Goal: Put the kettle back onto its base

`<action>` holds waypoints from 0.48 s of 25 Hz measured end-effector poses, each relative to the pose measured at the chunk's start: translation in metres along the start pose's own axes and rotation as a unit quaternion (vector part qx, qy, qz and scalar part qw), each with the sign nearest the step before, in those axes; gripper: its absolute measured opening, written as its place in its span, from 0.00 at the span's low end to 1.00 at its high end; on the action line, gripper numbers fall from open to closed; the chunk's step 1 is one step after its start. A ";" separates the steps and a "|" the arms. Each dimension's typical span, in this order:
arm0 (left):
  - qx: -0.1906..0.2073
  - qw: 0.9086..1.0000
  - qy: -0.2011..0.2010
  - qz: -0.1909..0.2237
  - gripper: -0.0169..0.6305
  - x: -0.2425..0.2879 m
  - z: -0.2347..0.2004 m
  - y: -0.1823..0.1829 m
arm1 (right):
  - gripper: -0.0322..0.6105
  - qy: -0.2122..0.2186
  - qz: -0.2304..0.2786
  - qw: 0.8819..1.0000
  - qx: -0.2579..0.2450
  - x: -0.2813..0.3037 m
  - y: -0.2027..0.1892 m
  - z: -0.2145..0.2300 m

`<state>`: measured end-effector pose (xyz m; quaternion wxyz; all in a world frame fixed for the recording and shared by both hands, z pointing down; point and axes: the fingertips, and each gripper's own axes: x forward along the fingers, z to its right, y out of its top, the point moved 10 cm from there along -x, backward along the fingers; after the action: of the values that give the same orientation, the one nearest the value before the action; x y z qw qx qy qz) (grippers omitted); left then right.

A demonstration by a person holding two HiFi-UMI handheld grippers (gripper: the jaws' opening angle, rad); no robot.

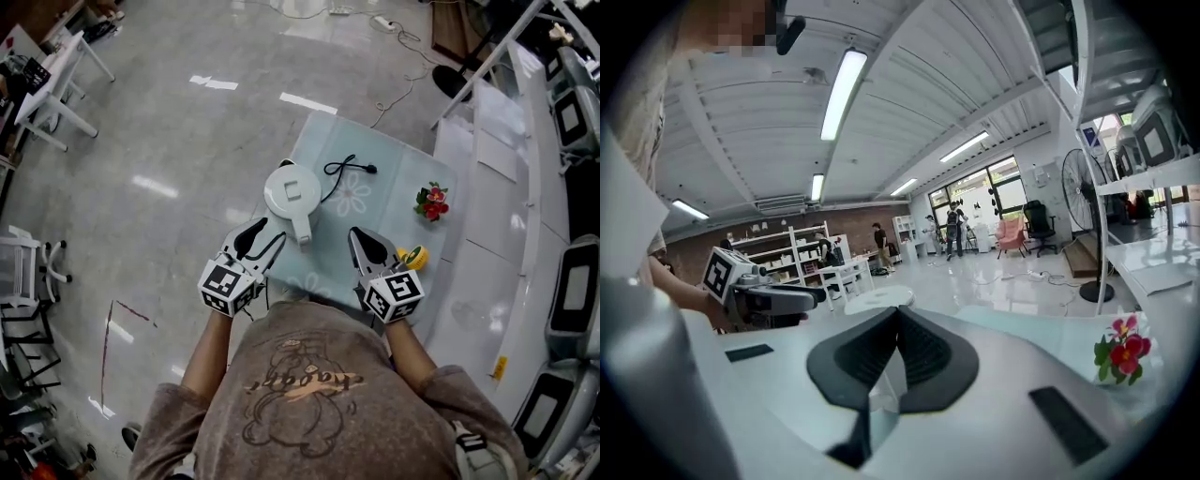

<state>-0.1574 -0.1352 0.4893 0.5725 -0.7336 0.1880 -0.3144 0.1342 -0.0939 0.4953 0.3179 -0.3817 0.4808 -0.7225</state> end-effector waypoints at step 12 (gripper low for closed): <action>-0.015 0.992 0.096 0.077 0.34 -0.037 -0.012 0.043 | 0.05 -0.029 0.046 0.998 -0.030 -0.009 0.039 -0.002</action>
<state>-0.1891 -0.1318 0.4411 0.5631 -0.6921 0.3029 -0.3349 0.1408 -0.0984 0.4558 0.3526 -0.3893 0.5099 -0.6812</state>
